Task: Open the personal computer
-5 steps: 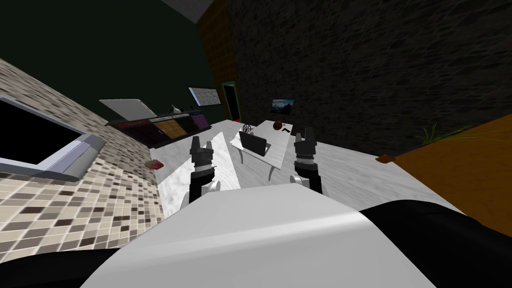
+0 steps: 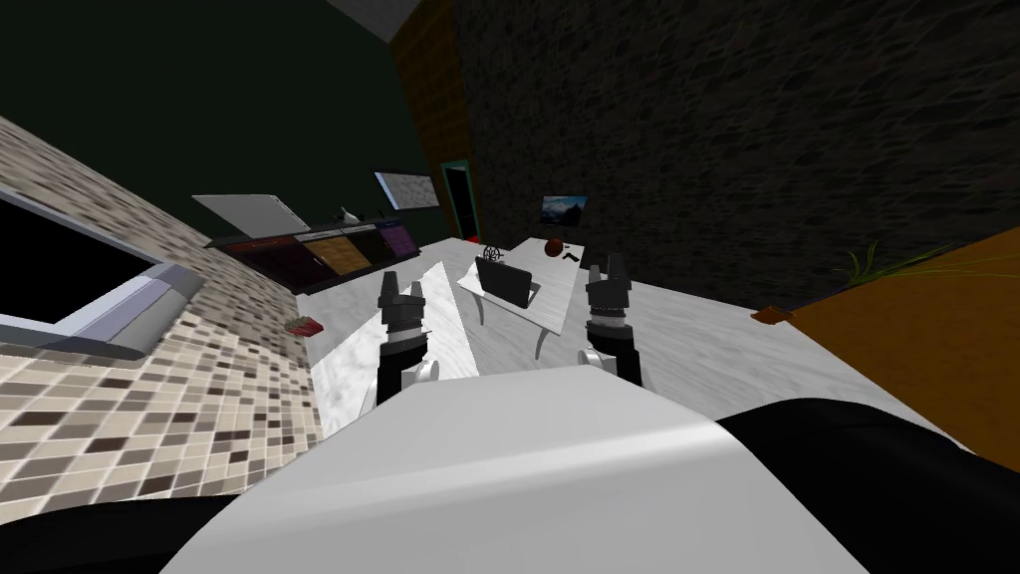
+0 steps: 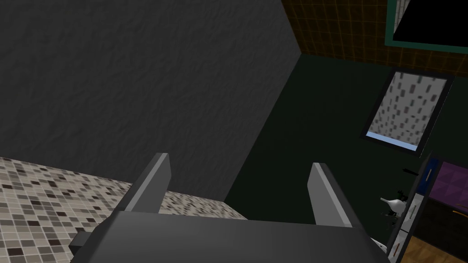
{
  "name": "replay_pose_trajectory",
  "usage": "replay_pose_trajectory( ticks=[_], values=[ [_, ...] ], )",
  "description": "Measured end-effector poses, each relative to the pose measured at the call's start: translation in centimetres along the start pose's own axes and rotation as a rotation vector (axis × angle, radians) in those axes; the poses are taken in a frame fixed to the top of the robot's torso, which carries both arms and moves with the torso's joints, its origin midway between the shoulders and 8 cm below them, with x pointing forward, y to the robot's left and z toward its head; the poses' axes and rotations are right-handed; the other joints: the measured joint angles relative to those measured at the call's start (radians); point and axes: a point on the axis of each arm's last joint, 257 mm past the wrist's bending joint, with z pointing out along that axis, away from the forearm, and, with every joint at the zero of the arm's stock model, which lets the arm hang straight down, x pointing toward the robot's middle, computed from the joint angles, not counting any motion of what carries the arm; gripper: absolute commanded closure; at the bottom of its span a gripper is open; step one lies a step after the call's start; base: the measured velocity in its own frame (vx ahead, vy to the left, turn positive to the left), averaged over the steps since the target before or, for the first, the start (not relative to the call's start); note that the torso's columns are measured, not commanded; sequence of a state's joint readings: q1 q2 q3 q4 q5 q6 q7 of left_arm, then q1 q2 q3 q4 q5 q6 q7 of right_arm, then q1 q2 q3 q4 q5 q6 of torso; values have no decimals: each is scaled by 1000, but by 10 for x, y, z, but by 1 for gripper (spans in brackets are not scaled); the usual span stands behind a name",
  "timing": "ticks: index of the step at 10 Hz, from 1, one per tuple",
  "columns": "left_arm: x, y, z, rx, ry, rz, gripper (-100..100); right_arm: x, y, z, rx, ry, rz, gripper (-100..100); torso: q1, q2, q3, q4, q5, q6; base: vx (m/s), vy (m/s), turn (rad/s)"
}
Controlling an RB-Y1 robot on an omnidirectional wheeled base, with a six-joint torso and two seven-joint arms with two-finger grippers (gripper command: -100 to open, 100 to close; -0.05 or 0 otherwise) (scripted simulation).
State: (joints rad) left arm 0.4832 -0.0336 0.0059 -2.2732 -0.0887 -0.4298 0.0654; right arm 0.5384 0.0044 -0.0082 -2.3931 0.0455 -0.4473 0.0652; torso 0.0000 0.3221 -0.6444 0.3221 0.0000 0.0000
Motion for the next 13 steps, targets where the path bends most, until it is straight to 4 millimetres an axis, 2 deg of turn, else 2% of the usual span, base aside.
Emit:
replay_pose_trajectory(
  ticks=[4, 5, 6, 10, 13],
  values=[
    [0, 0, 0, 0, 0, 0, 0, 0, 0, 0, 0, 0, 0, 0, 0, 296, -590, 295, 0, 0, 0, 0, 0],
    [0, 0, 0, 0, 0, 0, 0, 0, 0, 0, 0, 0, 0, -100, 0, 369, -738, 369, 0, 0, 7, 11, -18],
    [0, 0, 0, 0, 0, 0, 0, 4, -2, -1, 1, 22, -15, -100, 0, 403, -807, 402, 0, 0, 12, 30, -35],
    [0, 0, 0, -1, 0, 0, 0, 24, -18, -5, 7, 133, -142, -100, 1, 415, -832, 416, 0, 0, 18, 60, -46],
    [0, 0, 0, -1, 0, 0, 0, 33, -43, -12, 17, 209, -291, -100, 0, 416, -832, 416, 0, 0, 31, 98, -73]
  ],
)
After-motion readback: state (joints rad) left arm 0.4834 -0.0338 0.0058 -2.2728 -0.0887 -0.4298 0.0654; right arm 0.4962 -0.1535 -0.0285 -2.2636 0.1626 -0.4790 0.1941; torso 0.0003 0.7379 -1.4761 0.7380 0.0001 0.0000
